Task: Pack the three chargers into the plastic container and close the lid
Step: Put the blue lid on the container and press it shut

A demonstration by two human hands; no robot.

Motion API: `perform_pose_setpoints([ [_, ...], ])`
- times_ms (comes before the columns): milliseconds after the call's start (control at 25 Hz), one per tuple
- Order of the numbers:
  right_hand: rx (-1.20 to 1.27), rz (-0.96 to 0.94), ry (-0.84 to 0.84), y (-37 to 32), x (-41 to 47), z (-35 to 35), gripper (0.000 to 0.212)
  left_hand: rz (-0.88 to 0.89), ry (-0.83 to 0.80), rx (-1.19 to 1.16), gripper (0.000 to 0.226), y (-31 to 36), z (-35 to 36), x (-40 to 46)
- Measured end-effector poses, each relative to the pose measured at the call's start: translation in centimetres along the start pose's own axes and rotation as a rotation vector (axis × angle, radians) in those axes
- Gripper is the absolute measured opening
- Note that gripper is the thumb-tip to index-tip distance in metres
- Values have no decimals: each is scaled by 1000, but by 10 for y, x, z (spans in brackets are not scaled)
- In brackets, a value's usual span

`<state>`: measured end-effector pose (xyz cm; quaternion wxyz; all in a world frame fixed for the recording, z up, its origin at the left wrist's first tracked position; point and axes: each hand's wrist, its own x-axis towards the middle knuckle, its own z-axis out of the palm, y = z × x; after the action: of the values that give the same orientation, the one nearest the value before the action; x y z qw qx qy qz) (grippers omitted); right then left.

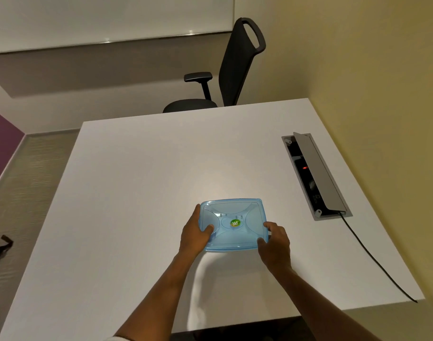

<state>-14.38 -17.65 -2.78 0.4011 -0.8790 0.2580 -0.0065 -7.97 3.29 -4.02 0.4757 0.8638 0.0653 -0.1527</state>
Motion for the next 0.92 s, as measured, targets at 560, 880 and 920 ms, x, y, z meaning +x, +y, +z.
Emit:
perform_pose_setpoints([
  [560,17,112,-61,5,21,-2,33,-53,56,190,66,-8,9,18],
  [880,150,395,-151,18,31,-5,23,-119,135,-10,20,-18,6,6],
  [920,213,441,-171,21,31,-7,24,-157,139,-6,25,-20,6,4],
])
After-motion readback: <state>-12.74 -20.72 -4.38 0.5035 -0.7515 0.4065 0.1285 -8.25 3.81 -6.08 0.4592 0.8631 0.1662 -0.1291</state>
